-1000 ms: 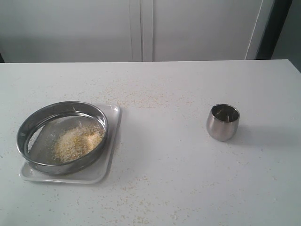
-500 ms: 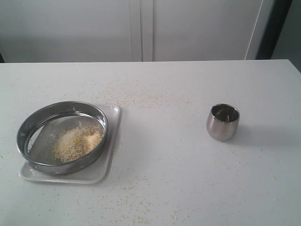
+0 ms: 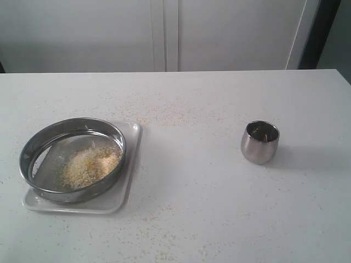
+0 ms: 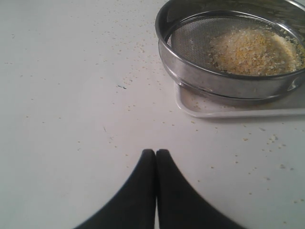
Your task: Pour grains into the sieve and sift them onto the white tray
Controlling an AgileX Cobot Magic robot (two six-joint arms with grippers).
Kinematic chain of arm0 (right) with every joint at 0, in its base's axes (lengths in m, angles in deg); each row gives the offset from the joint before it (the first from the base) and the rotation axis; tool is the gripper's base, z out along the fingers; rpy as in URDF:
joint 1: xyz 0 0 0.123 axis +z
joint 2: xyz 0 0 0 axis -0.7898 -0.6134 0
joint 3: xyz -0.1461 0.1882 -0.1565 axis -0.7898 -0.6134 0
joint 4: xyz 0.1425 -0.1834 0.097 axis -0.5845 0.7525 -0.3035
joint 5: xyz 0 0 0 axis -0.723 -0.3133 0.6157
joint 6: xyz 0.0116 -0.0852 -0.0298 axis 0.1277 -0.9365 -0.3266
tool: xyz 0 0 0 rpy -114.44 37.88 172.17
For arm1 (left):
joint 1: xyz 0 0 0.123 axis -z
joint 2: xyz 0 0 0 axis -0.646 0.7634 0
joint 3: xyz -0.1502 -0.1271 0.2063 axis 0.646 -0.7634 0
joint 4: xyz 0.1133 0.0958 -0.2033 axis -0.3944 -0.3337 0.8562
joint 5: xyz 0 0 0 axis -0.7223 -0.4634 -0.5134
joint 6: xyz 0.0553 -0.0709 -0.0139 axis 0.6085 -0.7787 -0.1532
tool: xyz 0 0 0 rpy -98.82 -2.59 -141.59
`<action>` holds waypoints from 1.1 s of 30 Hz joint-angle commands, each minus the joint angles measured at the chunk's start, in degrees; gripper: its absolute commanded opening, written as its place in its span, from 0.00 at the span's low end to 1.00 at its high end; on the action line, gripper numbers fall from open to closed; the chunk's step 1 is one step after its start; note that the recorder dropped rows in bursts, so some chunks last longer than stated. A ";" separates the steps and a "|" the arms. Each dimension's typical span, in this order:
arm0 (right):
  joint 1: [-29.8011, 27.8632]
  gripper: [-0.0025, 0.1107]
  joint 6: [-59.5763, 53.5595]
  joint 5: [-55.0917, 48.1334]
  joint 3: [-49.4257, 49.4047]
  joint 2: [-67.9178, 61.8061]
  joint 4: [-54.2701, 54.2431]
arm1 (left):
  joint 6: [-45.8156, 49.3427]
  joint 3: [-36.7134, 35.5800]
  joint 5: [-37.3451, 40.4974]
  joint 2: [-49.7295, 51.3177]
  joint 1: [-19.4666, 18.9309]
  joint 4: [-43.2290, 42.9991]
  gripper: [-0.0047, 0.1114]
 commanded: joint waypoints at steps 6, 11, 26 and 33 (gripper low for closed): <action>-0.16 0.02 -0.69 2.96 0.18 5.93 -10.77 | -0.11 -0.34 0.77 -0.28 -0.08 0.50 0.04; -0.16 0.02 -0.69 5.62 -2.53 11.11 -10.77 | -0.11 -0.34 0.77 -0.28 -0.08 0.50 0.04; -0.16 0.02 -0.69 8.06 -22.01 24.35 -10.77 | -0.11 -0.34 0.77 -0.28 -0.08 0.50 0.04; -0.16 0.02 -0.57 15.13 -29.51 24.35 -10.77 | -0.11 -0.34 0.77 -0.28 -0.08 0.50 0.04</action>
